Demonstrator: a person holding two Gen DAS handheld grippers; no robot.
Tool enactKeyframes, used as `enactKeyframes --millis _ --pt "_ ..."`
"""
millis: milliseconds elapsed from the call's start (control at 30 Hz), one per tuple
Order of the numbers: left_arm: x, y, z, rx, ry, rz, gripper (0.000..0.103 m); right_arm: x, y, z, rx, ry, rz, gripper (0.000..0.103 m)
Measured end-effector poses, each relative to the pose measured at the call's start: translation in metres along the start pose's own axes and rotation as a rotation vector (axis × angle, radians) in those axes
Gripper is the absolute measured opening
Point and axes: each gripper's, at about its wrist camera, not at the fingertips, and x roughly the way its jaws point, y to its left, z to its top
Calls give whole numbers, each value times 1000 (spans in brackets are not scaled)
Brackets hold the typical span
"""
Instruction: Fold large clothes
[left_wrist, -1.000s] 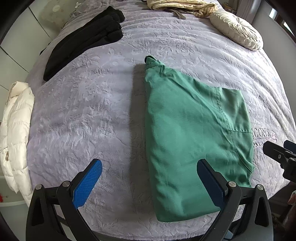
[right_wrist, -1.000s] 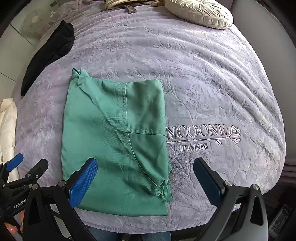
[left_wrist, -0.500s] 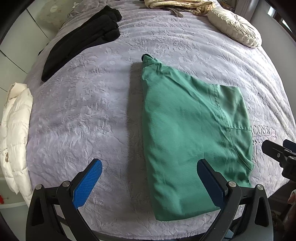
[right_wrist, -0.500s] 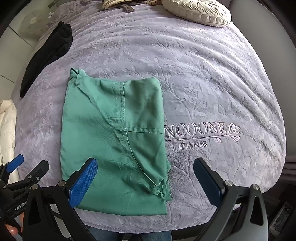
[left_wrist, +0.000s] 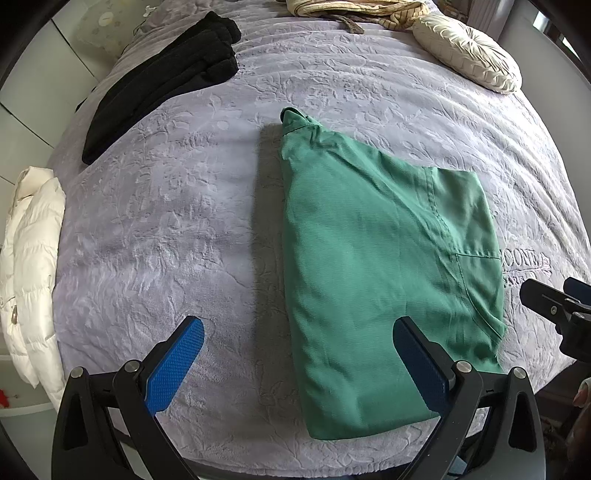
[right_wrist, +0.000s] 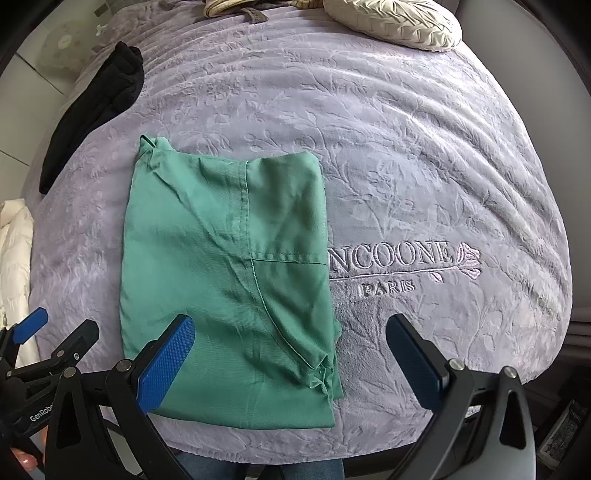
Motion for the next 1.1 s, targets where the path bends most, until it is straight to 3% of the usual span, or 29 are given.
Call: enactKeyframes --millis 1100 --pt "1 -3 0 12 6 3 102 2 4 -2 2 10 2 103"
